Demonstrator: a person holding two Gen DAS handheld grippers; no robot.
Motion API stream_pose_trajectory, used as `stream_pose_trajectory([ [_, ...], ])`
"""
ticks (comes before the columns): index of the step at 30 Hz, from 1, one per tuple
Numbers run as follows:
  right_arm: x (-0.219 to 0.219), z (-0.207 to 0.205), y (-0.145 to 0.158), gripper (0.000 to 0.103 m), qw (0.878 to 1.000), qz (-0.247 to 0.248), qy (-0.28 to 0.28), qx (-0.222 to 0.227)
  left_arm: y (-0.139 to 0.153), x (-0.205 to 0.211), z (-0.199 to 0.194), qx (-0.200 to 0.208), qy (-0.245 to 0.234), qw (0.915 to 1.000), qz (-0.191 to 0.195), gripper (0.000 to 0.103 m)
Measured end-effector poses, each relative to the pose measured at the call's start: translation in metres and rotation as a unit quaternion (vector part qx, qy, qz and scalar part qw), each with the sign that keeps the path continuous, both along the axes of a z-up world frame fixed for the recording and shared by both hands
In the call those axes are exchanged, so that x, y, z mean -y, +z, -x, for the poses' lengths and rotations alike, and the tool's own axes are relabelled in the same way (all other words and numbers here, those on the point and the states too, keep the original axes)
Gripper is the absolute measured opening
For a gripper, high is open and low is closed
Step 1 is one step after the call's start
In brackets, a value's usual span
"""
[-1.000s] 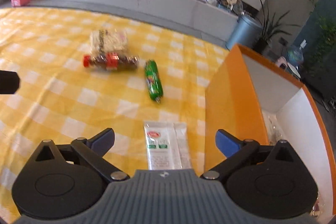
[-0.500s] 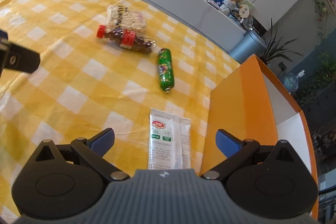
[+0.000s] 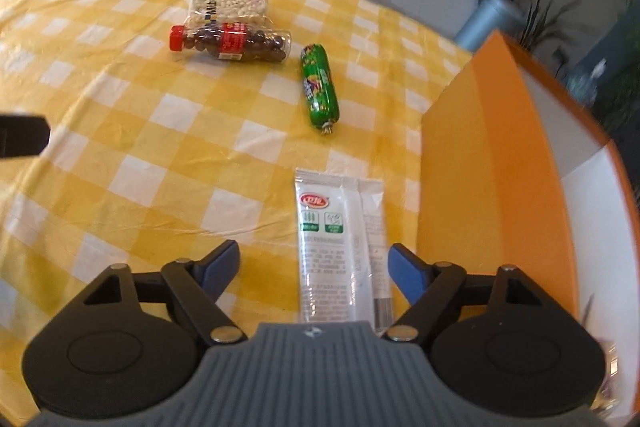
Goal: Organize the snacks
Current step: 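Lower the right tool onto the white sachet and close on it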
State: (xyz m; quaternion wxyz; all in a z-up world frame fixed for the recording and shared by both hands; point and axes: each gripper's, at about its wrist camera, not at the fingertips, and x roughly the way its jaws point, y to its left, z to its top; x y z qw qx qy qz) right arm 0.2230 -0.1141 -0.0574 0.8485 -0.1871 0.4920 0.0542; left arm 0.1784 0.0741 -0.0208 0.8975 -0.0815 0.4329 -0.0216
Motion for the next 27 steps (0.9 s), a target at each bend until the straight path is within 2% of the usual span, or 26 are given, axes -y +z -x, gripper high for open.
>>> stream_pose_trajectory([
  [4, 0.018, -0.013, 0.000, 0.073, 0.996, -0.069, -0.034, -0.036, 0.002, -0.005, 0.001, 0.006, 0.014, 0.9997, 0.018, 0.079],
  [9, 0.014, -0.011, 0.000, 0.073, 0.996, -0.071, -0.018, -0.046, 0.001, -0.008, 0.000, 0.002, 0.025, 0.9994, 0.024, 0.079],
  [15, 0.011, -0.006, 0.008, 0.073, 0.988, -0.135, 0.010, -0.078, 0.002, -0.006, -0.001, 0.002, 0.023, 0.9995, 0.023, 0.079],
  [20, -0.008, 0.004, 0.009, 0.072, 0.985, -0.140, 0.044, -0.088, 0.002, -0.006, 0.000, 0.003, 0.025, 0.9995, 0.021, 0.079],
  [22, -0.008, 0.005, 0.011, 0.066, 0.983, -0.151, 0.047, -0.091, 0.001, -0.007, 0.000, 0.002, 0.031, 0.9993, 0.020, 0.079],
  [24, -0.005, 0.004, 0.013, 0.056, 0.982, -0.156, 0.050, -0.089, 0.001, -0.007, 0.000, 0.002, 0.034, 0.9993, 0.017, 0.079],
  [27, 0.002, 0.002, 0.014, 0.058, 0.985, -0.148, 0.037, -0.079, 0.001, -0.008, -0.001, 0.000, 0.035, 0.9993, 0.015, 0.079],
])
